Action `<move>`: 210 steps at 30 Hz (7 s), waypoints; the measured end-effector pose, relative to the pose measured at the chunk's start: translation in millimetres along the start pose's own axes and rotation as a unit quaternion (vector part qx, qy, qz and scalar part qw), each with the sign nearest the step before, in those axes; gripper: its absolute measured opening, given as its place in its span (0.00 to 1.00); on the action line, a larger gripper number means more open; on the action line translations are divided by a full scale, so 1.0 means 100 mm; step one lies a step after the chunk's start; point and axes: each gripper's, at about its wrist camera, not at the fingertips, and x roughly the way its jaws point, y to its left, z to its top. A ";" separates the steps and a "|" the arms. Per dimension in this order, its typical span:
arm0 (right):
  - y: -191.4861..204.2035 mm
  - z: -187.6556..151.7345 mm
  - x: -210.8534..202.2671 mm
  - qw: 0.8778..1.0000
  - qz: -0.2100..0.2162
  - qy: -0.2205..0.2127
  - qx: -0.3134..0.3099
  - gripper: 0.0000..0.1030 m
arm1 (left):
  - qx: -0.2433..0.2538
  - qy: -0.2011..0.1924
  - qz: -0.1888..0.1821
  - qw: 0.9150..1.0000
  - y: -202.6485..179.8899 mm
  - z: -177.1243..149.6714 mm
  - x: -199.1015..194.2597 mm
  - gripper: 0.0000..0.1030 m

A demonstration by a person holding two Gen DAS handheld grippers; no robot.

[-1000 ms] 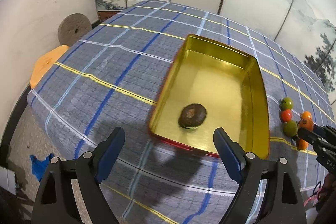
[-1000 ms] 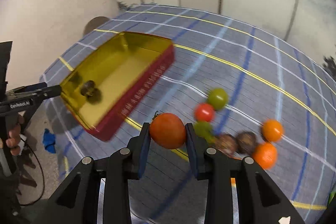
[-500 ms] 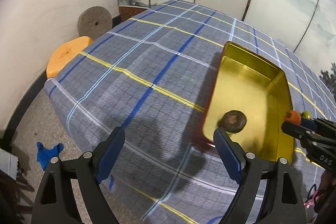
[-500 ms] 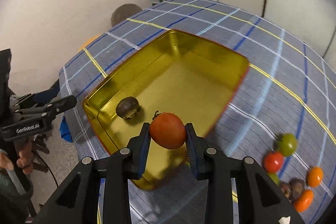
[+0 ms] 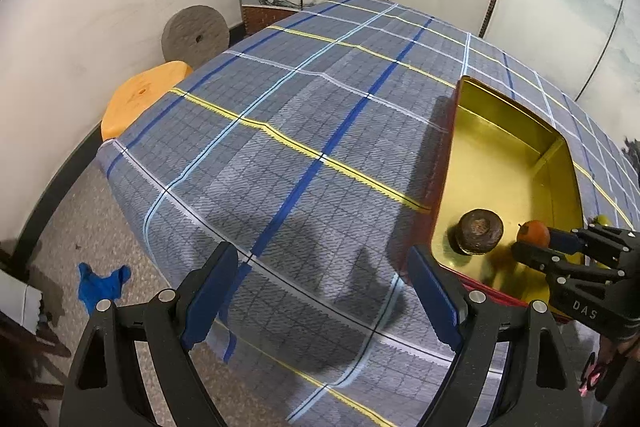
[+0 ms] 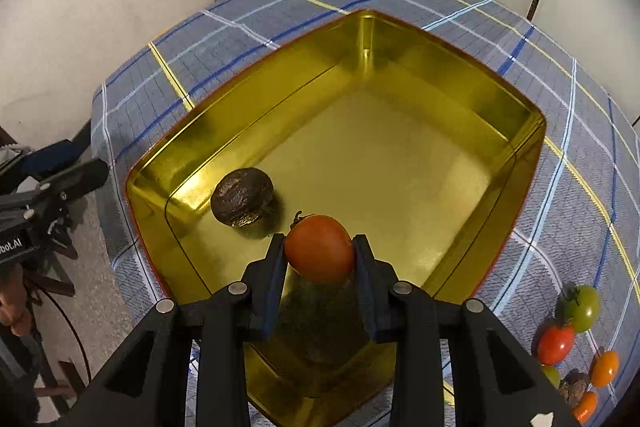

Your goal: Organize fruits

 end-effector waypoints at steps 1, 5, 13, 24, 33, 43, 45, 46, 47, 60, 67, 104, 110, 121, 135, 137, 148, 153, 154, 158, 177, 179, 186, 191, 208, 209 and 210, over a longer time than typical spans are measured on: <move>0.01 0.00 0.00 1.000 -0.006 -0.001 -0.004 0.30 | -0.002 0.001 0.000 1.000 0.01 0.00 0.01 0.84; 0.03 0.00 0.02 1.000 -0.015 0.004 -0.012 0.30 | -0.006 0.003 0.002 1.000 0.04 0.00 0.02 0.84; 0.07 0.00 0.03 1.000 -0.024 0.004 -0.016 0.31 | -0.003 0.002 -0.002 1.000 0.01 0.00 0.01 0.84; 0.06 -0.10 -0.15 0.999 0.012 -0.031 0.003 0.49 | 0.007 0.005 -0.015 1.000 -0.16 -0.03 0.02 0.84; -0.34 -0.46 -0.75 0.992 -0.011 -0.110 0.057 0.54 | 0.040 -0.009 -0.055 0.998 -0.59 -0.01 -0.11 0.84; -1.42 -1.30 -1.39 0.959 -0.129 -0.159 0.194 0.59 | 0.130 -0.034 -0.108 0.985 -1.35 -0.05 -0.30 0.84; -1.61 -1.49 -1.45 0.952 -0.142 -0.157 0.223 0.60 | 0.143 -0.031 -0.124 0.981 -1.51 -0.07 -0.31 0.84; -1.72 -1.60 -1.47 0.946 -0.147 -0.155 0.242 0.60 | 0.150 -0.028 -0.132 0.979 -1.59 -0.08 -0.32 0.84; -1.84 -1.73 -1.49 0.940 -0.150 -0.153 0.264 0.60 | 0.159 -0.025 -0.138 0.977 -1.66 -0.10 -0.32 0.84; -2.52 -2.44 -1.31 0.915 -0.224 -0.109 0.319 0.74 | 0.238 -0.022 -0.182 0.954 -2.61 -0.36 -0.31 0.83; -2.61 -2.46 -1.22 0.920 -0.223 -0.110 0.303 0.79 | 0.260 -0.011 -0.185 0.948 -2.88 -0.47 -0.17 0.83; -2.71 -2.44 -1.14 0.928 -0.220 -0.096 0.284 1.00 | 0.299 0.025 -0.245 0.922 -3.35 -0.65 0.24 0.38; -2.70 -2.44 -1.14 0.928 -0.220 -0.096 0.284 1.00 | 0.298 0.025 -0.244 0.923 -3.34 -0.68 0.23 0.37; -2.70 -2.44 -1.14 0.928 -0.220 -0.096 0.284 1.00 | 0.272 0.044 -0.236 0.932 -3.15 -0.66 0.21 0.37; -2.70 -2.43 -1.14 0.928 -0.220 -0.096 0.284 1.00 | 0.248 0.032 -0.247 0.936 -2.98 -0.50 -0.01 0.37; -2.71 -2.43 -1.14 0.928 -0.220 -0.096 0.284 1.00 | 0.243 0.030 -0.248 0.937 -2.95 -0.46 -0.03 0.37; -2.71 -2.43 -1.14 0.928 -0.220 -0.096 0.284 1.00 | 0.214 -0.001 -0.232 0.949 -2.66 -0.17 -0.11 0.37; -2.70 -2.43 -1.14 0.928 -0.220 -0.096 0.284 1.00 | 0.191 -0.016 -0.208 0.959 -2.43 0.03 -0.06 0.37; -2.71 -2.43 -1.14 0.928 -0.220 -0.096 0.284 1.00 | 0.186 -0.018 -0.203 0.961 -2.38 0.07 -0.04 0.37; -2.70 -2.43 -1.14 0.928 -0.220 -0.096 0.284 1.00 | 0.161 -0.023 -0.179 0.970 -2.15 0.20 0.05 0.37; -2.70 -2.43 -1.14 0.928 -0.220 -0.096 0.284 1.00 | 0.113 -0.013 -0.117 0.987 -1.59 0.34 0.41 0.37; -2.70 -2.43 -1.14 0.928 -0.220 -0.096 0.284 1.00 | 0.113 -0.012 -0.112 0.987 -1.57 0.35 0.45 0.37; -2.70 -2.43 -1.14 0.928 -0.220 -0.096 0.284 1.00 | 0.113 -0.010 -0.102 0.988 -1.51 0.37 0.56 0.37; -2.70 -2.43 -1.14 0.928 -0.220 -0.096 0.284 1.00 | 0.112 -0.007 -0.099 0.989 -1.48 0.38 0.62 0.37; -2.51 -2.57 -1.19 0.933 -0.211 -0.077 0.282 1.00 | 0.117 0.010 -0.086 0.989 -1.45 0.32 0.78 0.37; -2.48 -2.58 -1.20 0.934 -0.210 -0.076 0.280 1.00 | 0.117 0.010 -0.086 0.989 -1.45 0.32 0.79 0.37; -2.44 -2.59 -1.20 0.935 -0.208 -0.075 0.279 1.00 | 0.118 0.009 -0.086 0.989 -1.45 0.31 0.79 0.37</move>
